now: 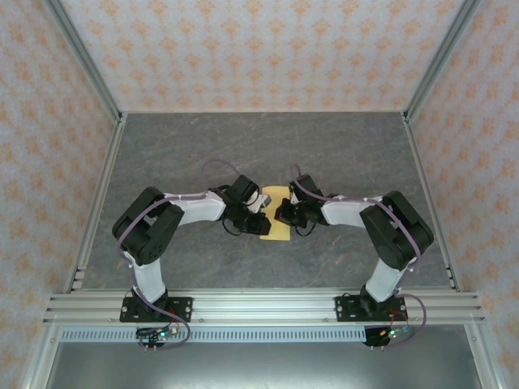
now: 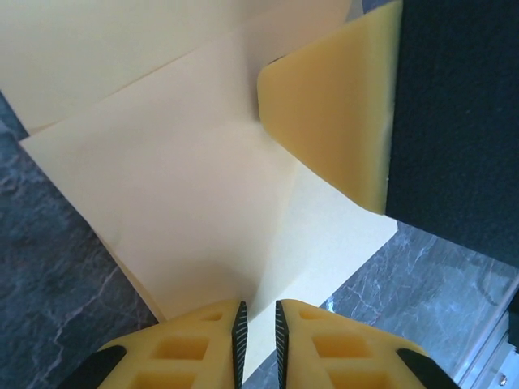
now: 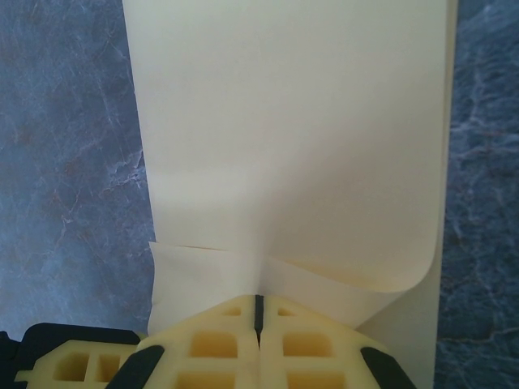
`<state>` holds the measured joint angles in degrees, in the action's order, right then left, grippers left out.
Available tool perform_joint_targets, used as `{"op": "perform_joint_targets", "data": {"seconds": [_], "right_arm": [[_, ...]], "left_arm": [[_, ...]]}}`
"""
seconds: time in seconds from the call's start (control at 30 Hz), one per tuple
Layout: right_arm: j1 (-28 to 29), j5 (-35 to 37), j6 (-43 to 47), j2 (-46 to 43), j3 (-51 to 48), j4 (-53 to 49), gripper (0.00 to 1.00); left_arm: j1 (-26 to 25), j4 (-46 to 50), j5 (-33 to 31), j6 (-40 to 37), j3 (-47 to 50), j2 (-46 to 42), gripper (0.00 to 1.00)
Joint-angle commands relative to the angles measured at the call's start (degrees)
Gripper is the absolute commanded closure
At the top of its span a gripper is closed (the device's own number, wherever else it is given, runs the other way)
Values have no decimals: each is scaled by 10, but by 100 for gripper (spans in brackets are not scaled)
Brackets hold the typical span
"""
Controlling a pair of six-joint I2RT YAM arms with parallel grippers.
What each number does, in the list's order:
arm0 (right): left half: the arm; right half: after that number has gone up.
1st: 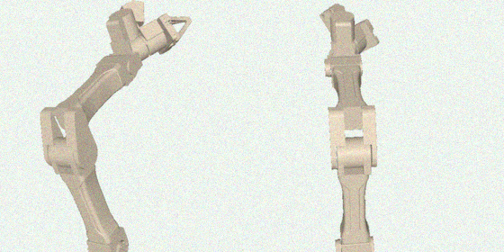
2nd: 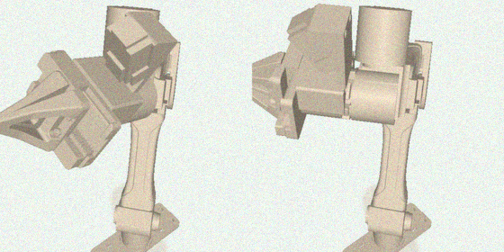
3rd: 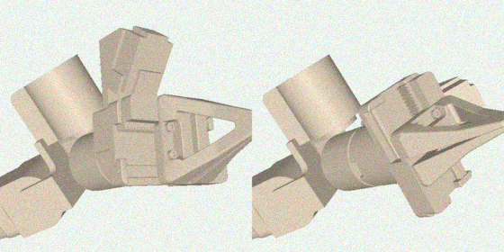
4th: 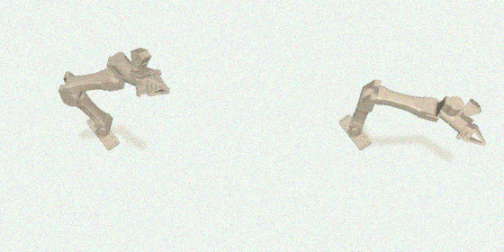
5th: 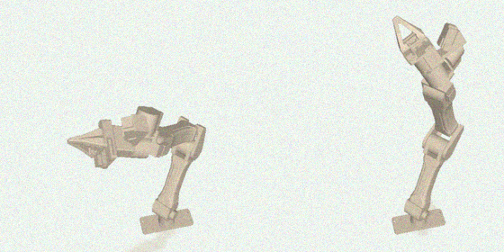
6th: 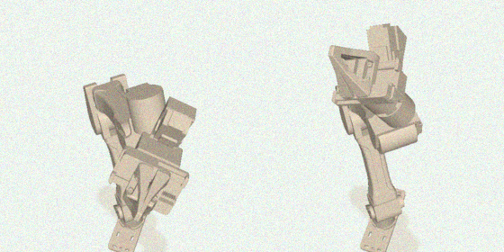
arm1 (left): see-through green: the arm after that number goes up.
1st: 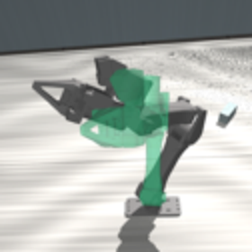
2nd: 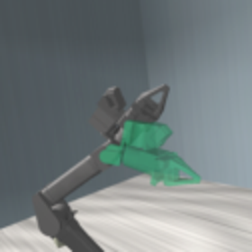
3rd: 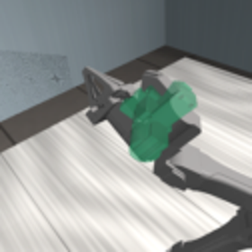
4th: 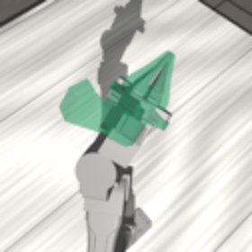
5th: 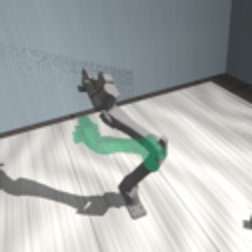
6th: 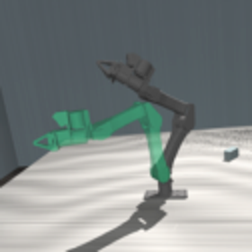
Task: Fold a paper plane with a square sheet of paper (fold left side to right side)
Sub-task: Fold the triangle a second time at the center of the table.
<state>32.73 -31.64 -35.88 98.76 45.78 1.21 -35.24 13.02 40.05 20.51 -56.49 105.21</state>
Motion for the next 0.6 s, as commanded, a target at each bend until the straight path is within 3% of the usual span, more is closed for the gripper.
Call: {"op": "perform_joint_targets", "data": {"seconds": [0.0, 0.2, 0.57], "right_arm": [[2, 34, 15, 11, -8, -68, 99], [3, -18, 21, -36, -21, -13, 100], [45, -2, -24, -53, -44, 51, 100]], "left_arm": [[-1, 28, -29, -14, 18, 4, 84], [-2, 10, -34, -6, 46, 0, 96], [-8, -8, -44, 1, 61, -6, 98]]}}
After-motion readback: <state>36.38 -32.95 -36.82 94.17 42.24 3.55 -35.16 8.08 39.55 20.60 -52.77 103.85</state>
